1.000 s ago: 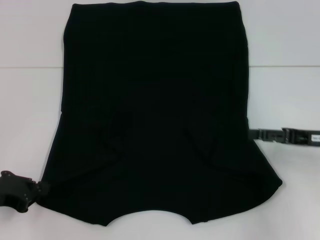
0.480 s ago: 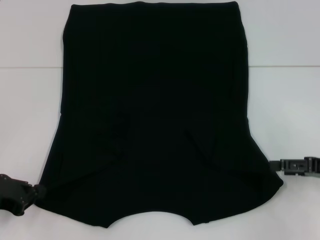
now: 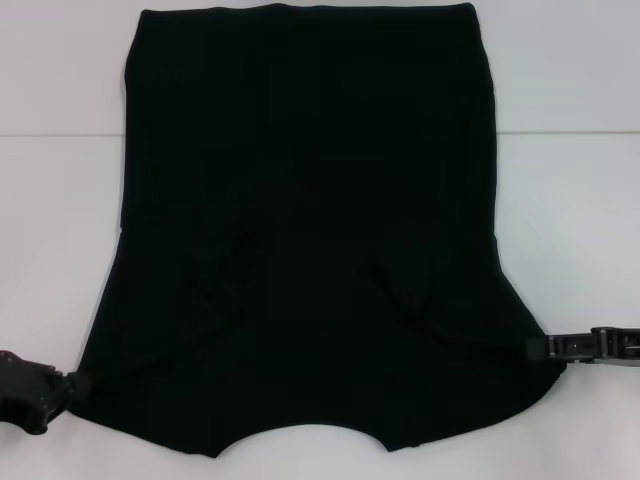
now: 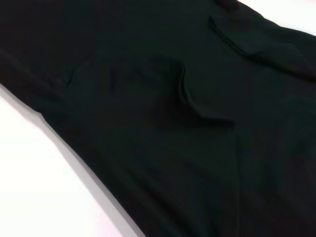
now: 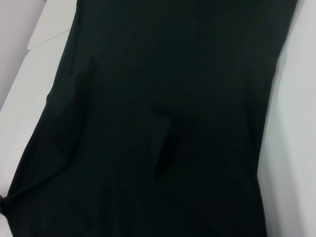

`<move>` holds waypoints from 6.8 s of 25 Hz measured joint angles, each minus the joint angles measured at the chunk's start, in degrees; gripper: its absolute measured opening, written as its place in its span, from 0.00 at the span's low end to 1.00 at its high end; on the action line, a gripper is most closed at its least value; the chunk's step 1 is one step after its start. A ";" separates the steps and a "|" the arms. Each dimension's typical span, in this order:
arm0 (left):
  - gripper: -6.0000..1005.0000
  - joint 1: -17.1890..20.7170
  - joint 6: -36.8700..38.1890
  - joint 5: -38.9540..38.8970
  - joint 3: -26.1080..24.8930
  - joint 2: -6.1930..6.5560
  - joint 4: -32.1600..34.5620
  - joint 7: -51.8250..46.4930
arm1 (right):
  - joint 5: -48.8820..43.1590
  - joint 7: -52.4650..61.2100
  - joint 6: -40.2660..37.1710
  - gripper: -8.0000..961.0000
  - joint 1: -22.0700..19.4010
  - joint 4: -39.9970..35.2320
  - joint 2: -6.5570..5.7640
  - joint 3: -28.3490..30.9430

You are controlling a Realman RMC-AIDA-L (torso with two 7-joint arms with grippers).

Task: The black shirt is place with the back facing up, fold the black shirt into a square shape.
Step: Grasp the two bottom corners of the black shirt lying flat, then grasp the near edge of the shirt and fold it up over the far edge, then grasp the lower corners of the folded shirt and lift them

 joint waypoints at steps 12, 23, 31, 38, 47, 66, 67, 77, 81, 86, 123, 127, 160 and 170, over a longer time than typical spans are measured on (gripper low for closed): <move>0.05 -0.24 -0.35 0.00 0.00 0.09 -0.04 -0.34 | -0.92 -1.43 0.87 0.49 -0.58 0.03 0.70 0.09; 0.06 -0.26 -0.09 0.00 -0.01 0.12 0.64 -1.95 | -0.92 -5.73 0.04 0.10 -2.84 0.03 1.26 2.81; 0.07 0.30 1.81 0.00 -0.19 -0.07 2.28 -4.28 | -1.03 -11.19 -4.03 0.06 -6.64 -0.07 1.83 7.92; 0.08 1.33 9.30 0.06 -3.78 0.35 4.43 -4.35 | -1.07 -18.02 -9.07 0.06 -11.63 -0.08 2.66 11.06; 0.08 3.31 18.05 1.49 -5.94 1.04 6.18 -4.39 | -1.25 -25.42 -15.04 0.06 -17.85 -0.49 2.63 13.48; 0.10 -8.96 13.10 1.00 -6.47 1.71 4.71 -9.33 | -1.00 -24.20 -15.70 0.06 -4.62 -1.08 1.35 22.69; 0.10 -10.09 11.84 0.99 -6.39 1.93 4.21 -9.84 | -1.00 -23.54 -14.84 0.06 -3.32 -1.09 1.11 22.98; 0.11 -20.91 -7.61 0.88 -6.18 4.58 -4.53 -17.09 | -1.24 -16.48 0.62 0.06 8.72 -0.90 0.28 20.82; 0.12 -23.94 -15.31 0.87 -6.14 5.54 -8.01 -18.70 | -1.27 -15.02 8.46 0.06 12.49 0.26 0.45 19.52; 0.12 -27.30 -25.80 0.86 -4.52 5.81 -12.16 -18.74 | -1.26 -14.10 17.49 0.06 16.54 2.61 0.61 17.05; 0.63 -26.39 -46.53 -1.05 10.40 0.91 -13.12 -24.32 | 5.94 -13.78 35.07 0.58 16.07 2.32 5.96 13.23; 0.74 -22.61 -37.34 -0.92 10.44 0.19 -6.09 -28.66 | 6.57 -13.38 28.87 0.63 14.36 1.33 4.75 13.43; 0.90 -13.18 -25.26 -0.38 10.49 -0.34 -7.02 -35.32 | 6.32 -13.24 17.12 0.64 7.70 1.69 2.56 13.43; 0.90 -14.25 -25.17 -0.24 12.98 -0.41 -7.98 -34.62 | 6.29 -13.29 17.12 0.64 7.21 1.87 2.49 13.27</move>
